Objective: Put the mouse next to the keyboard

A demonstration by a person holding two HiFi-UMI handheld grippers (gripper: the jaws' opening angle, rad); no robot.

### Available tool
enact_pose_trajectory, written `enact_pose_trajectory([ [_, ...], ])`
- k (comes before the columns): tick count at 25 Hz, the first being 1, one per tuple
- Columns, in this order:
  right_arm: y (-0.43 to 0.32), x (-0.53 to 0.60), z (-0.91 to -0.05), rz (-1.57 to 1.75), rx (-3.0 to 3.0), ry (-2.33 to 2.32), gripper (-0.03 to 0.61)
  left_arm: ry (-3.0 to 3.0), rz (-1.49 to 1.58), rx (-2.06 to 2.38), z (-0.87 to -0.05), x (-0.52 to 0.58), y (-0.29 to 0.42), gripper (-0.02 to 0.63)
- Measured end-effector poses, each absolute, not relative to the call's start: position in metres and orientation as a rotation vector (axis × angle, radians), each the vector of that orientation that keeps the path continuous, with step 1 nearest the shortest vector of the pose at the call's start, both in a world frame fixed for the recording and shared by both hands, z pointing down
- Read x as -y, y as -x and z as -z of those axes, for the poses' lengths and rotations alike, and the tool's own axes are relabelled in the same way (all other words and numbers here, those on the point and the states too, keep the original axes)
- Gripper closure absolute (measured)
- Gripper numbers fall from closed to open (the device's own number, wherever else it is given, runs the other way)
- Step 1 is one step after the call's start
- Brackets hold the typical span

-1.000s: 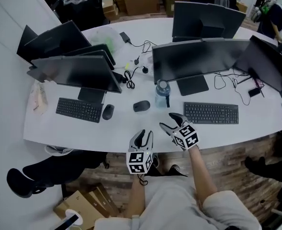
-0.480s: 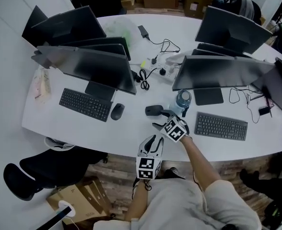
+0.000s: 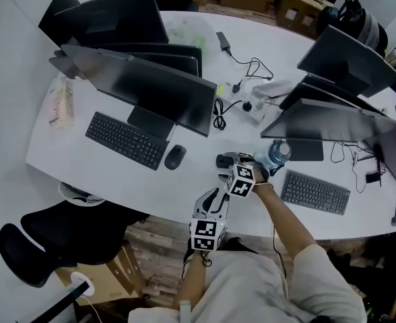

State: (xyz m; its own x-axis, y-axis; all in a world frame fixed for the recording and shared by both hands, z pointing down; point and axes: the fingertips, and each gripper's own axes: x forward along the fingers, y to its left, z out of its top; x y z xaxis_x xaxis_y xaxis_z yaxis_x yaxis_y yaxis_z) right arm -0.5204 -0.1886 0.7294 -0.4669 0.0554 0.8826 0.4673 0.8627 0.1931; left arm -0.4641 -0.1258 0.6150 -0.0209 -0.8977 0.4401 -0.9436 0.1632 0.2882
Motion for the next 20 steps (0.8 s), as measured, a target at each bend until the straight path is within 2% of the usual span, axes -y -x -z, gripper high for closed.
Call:
enact_pose_trajectory([
  [4, 0.534, 0.191, -0.744, 0.592, 1.907, 0.457, 0.259, -1.729, -0.104, 1.918, -0.620, 0.124, 0.479, 0.486],
  [14, 0.528, 0.209, -0.779, 0.523, 1.638, 0.495, 0.215, -1.719, -0.074, 1.912, -0.625, 0.129, 0.506, 0.486],
  [20, 0.522, 0.214, -0.788, 0.462, 1.576, 0.464, 0.235, -1.704, -0.064, 1.923, -0.631, 0.126, 0.518, 0.486],
])
